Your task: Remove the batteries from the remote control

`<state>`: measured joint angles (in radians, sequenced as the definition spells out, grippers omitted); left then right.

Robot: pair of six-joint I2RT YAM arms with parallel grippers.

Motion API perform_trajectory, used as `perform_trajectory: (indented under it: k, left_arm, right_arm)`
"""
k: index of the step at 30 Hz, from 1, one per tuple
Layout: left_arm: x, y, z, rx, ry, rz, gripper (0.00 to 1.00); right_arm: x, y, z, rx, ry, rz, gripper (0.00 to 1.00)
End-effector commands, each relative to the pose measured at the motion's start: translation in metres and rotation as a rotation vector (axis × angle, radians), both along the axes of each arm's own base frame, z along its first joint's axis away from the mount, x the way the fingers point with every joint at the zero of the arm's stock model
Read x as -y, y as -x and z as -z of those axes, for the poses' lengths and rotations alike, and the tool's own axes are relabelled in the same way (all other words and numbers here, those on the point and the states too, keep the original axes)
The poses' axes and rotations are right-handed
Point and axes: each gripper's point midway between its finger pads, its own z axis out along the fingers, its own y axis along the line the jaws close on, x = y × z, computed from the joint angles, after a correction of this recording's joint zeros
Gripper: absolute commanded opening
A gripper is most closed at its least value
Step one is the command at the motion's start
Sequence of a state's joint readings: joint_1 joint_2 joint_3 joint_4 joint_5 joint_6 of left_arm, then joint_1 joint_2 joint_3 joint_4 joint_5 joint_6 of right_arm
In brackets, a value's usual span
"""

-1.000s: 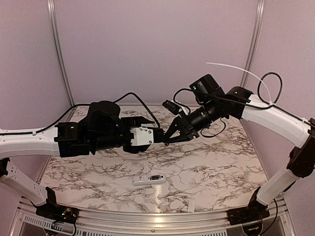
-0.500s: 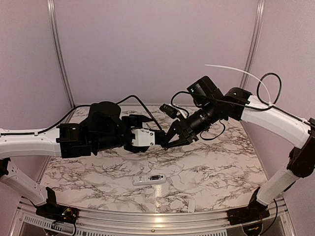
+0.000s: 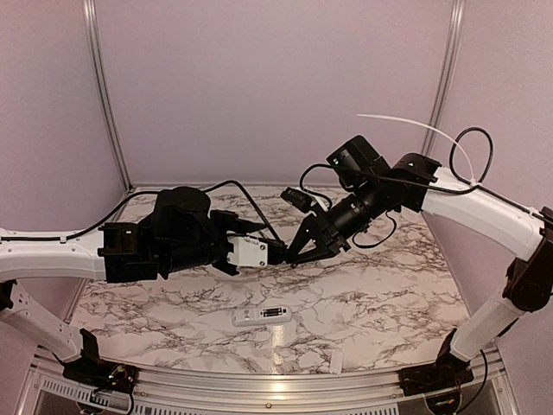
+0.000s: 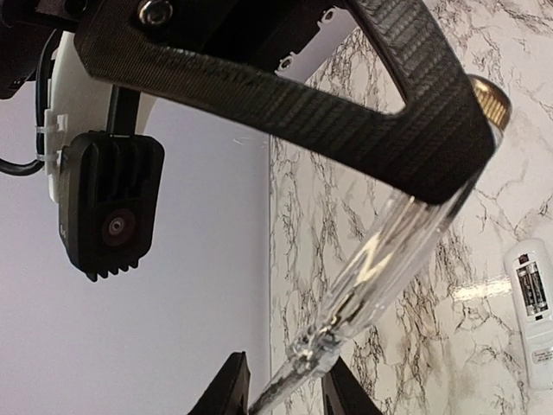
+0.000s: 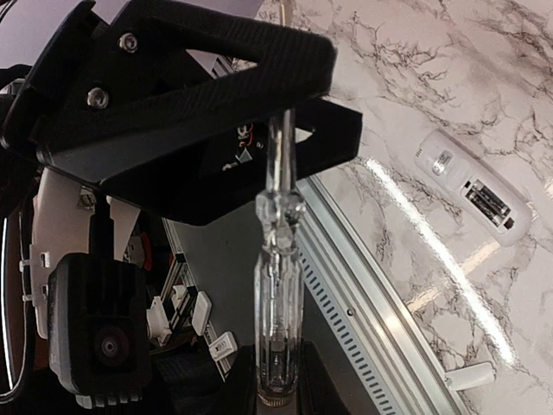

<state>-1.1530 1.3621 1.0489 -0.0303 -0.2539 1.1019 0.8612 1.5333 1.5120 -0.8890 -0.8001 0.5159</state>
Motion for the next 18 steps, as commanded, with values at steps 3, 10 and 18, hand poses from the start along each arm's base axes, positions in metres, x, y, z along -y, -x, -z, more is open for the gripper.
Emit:
perform_trajectory:
  k: [3, 10, 18]
  left_arm:
    - [-0.015, 0.003, 0.001, -0.014, -0.010, -0.033, 0.11]
    - [-0.020, 0.003, 0.001, -0.068, -0.001, -0.067, 0.00]
    - [-0.029, -0.004, -0.002, -0.150, 0.054, -0.168, 0.00]
  right_arm:
    - [-0.005, -0.010, -0.029, 0.091, -0.047, 0.038, 0.00]
    - [-0.004, -0.019, -0.027, 0.114, -0.027, 0.082, 0.00]
    - [-0.006, -0.034, -0.038, 0.155, -0.047, 0.176, 0.57]
